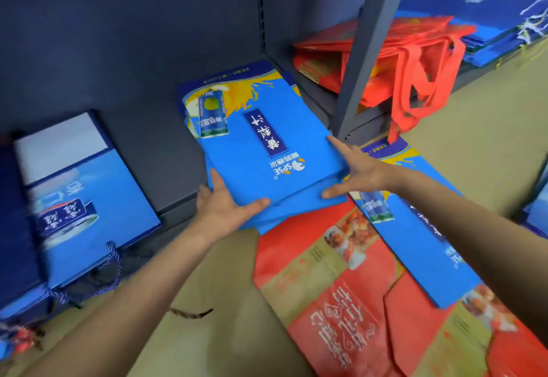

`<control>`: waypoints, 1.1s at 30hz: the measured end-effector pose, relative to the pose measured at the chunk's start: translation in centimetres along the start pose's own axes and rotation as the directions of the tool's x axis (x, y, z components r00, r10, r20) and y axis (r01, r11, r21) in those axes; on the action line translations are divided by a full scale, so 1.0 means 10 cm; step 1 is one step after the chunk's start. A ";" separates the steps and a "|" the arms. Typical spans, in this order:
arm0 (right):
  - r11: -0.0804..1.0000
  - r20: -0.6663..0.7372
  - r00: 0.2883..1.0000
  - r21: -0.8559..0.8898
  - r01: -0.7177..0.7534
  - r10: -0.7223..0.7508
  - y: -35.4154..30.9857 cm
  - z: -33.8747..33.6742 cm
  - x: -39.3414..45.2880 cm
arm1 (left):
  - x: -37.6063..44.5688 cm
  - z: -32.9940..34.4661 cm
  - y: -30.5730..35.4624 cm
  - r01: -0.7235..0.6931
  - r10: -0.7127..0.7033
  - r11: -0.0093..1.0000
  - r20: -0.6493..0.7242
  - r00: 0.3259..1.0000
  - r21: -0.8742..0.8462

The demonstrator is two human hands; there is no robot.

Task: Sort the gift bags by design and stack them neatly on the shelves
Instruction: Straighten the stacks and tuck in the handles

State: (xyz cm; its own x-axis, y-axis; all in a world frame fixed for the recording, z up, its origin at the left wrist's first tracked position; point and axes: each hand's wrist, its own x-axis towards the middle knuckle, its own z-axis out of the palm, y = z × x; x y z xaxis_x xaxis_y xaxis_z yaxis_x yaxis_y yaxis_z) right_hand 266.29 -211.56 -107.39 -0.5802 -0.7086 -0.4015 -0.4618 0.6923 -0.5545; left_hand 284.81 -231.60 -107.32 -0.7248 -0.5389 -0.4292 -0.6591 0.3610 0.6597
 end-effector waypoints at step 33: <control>0.855 -0.429 0.755 0.395 -0.336 0.495 1.07 -0.02 -0.44 | -0.01 0.56 0.49 -0.252 0.589 0.610 -0.217 0.778 0.752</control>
State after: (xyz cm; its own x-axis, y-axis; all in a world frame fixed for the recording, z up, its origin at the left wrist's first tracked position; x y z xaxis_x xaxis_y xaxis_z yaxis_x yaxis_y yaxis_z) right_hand 263.74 -200.98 -111.44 -0.9550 -0.1342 -0.2647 0.0649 0.7759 -0.6275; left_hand 280.50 -225.53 -107.53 -0.9091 -0.3715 0.1883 -0.3695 0.9280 0.0469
